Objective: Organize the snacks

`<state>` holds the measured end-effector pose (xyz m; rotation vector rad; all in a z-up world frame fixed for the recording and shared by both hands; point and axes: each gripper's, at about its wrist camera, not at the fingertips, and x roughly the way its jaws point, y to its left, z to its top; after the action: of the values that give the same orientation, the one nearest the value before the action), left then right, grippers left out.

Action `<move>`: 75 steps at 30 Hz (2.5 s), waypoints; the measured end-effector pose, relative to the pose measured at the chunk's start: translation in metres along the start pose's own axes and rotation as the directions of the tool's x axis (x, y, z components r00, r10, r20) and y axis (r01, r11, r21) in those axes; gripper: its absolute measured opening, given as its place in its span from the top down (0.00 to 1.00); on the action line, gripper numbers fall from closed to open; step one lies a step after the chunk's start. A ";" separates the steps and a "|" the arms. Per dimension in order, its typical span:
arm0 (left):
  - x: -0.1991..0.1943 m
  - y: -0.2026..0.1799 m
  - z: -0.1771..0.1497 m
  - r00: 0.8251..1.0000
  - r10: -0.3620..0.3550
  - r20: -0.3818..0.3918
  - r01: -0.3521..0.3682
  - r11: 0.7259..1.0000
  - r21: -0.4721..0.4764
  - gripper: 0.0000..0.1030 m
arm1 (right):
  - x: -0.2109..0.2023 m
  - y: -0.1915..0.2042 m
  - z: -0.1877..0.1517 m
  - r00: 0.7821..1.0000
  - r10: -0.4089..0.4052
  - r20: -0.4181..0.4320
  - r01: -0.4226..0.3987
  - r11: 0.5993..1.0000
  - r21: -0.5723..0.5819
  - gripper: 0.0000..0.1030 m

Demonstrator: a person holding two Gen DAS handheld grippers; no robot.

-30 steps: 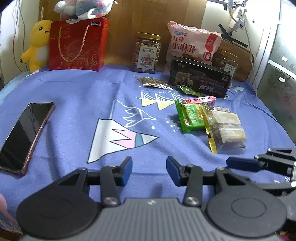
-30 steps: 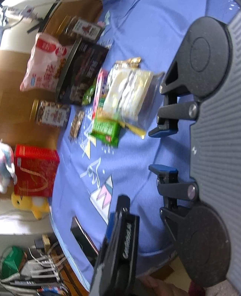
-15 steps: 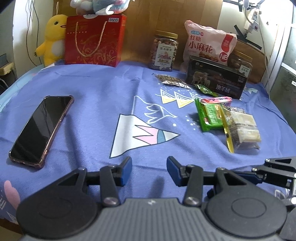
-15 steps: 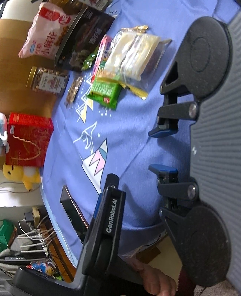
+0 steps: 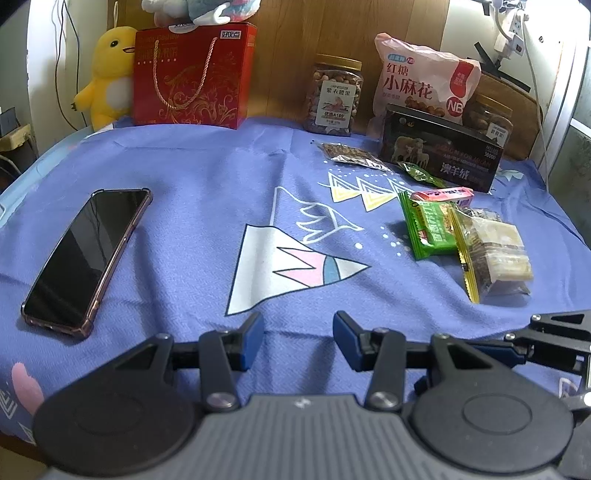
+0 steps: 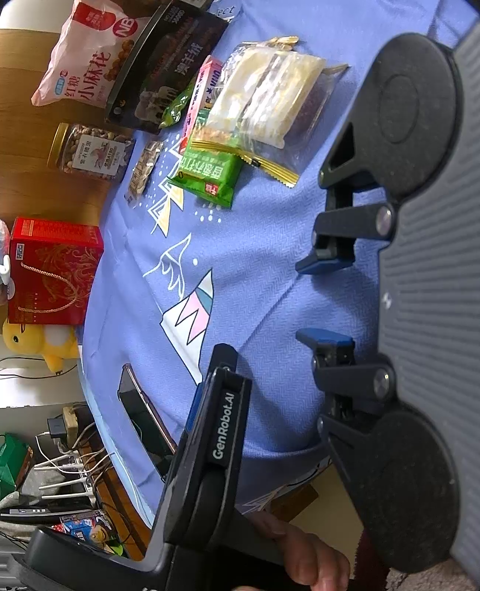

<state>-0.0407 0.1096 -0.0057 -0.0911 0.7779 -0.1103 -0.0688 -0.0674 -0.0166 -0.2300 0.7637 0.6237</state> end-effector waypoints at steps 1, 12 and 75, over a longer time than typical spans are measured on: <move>0.000 0.000 0.000 1.000 0.001 -0.001 -0.001 1.000 0.001 0.59 | 0.000 0.000 0.000 1.000 0.001 0.000 -0.001 1.000 0.001 0.66; 0.002 -0.003 0.004 1.000 -0.004 0.005 0.004 1.000 0.006 0.59 | -0.006 -0.016 -0.004 0.999 0.023 0.041 -0.025 0.999 0.040 0.65; 0.222 -0.157 0.260 0.869 -0.494 -0.016 0.492 0.862 0.118 0.64 | 0.041 -0.304 0.092 0.914 -0.288 0.286 0.195 0.930 0.312 0.44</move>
<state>0.2885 -0.0648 0.0437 -0.1781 0.7166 -0.6450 0.1903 -0.2531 0.0118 0.0391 0.4804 0.2989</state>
